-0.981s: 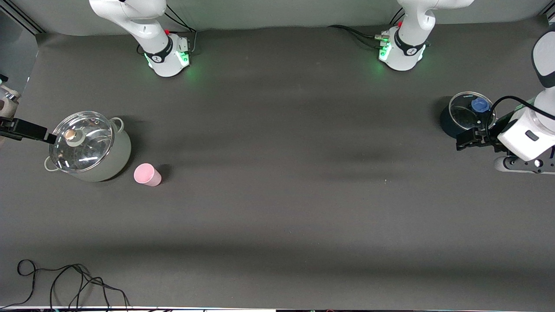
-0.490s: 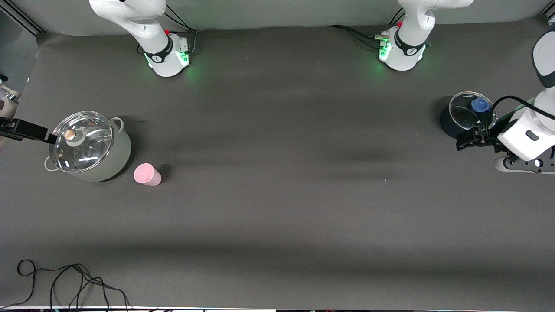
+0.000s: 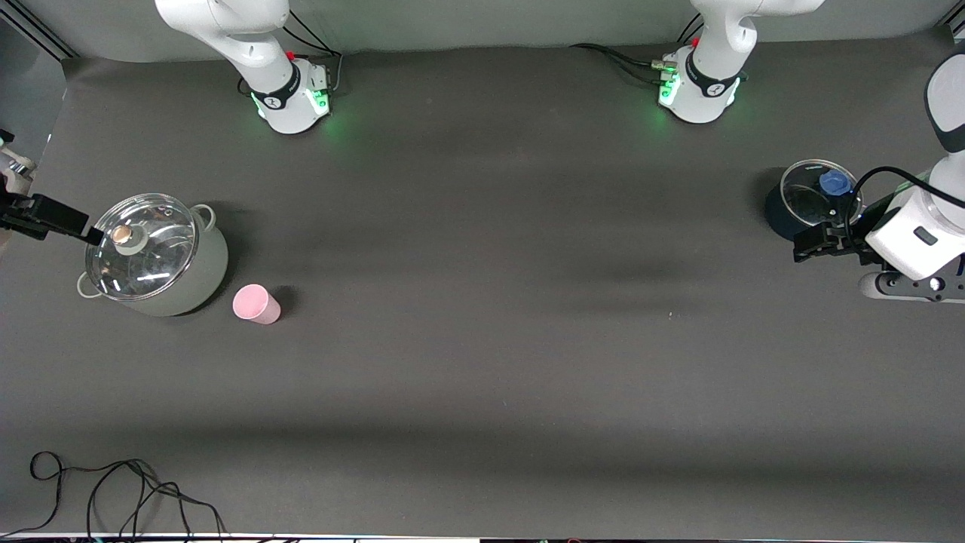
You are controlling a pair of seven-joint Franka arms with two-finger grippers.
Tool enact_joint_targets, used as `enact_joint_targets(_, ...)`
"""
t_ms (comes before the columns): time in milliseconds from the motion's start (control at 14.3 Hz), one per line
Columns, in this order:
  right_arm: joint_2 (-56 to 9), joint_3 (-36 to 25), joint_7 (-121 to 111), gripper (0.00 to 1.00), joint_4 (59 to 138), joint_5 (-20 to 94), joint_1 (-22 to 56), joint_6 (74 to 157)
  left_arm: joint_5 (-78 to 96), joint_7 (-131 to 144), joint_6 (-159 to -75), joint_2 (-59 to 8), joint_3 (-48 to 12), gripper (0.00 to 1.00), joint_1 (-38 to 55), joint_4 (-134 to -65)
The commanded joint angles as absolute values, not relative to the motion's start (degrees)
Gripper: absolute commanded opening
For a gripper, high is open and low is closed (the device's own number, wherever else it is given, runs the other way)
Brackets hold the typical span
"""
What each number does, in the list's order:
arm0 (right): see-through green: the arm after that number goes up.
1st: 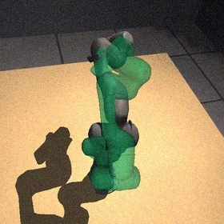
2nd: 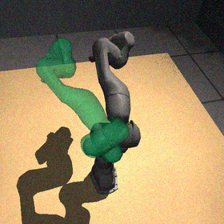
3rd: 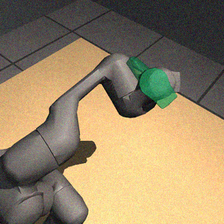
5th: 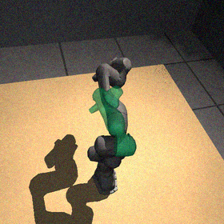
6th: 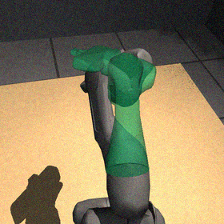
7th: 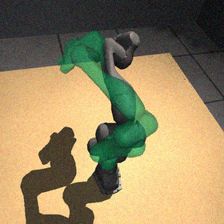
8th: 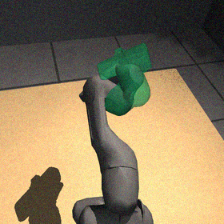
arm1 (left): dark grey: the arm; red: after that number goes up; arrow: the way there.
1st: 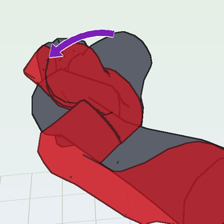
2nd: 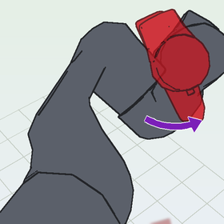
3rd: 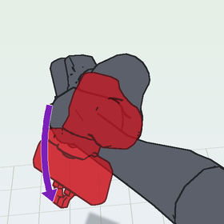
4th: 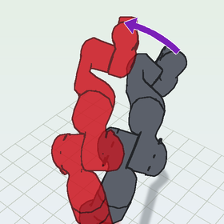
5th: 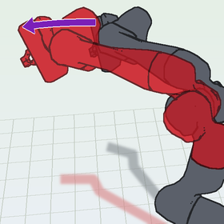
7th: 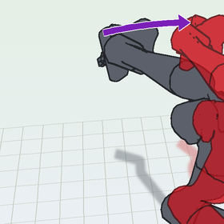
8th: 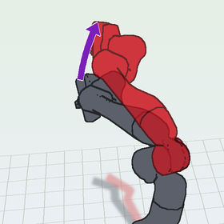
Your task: Transfer pink cup from left to right arm
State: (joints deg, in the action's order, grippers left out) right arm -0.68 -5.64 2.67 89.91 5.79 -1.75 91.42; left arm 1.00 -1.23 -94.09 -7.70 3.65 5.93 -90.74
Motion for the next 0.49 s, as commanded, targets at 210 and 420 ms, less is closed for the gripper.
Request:
enact_joint_targets(210,3.16,-5.45,1.67,1.0,93.51,5.54,-1.49,93.34,1.41,-0.97,-93.96,-8.35,4.48,1.0,6.86,-89.38)
enact_joint_targets(420,3.34,-5.36,1.67,1.0,93.69,5.54,-1.49,89.68,1.49,-1.05,-93.96,-8.61,4.48,1.0,6.86,-89.38)
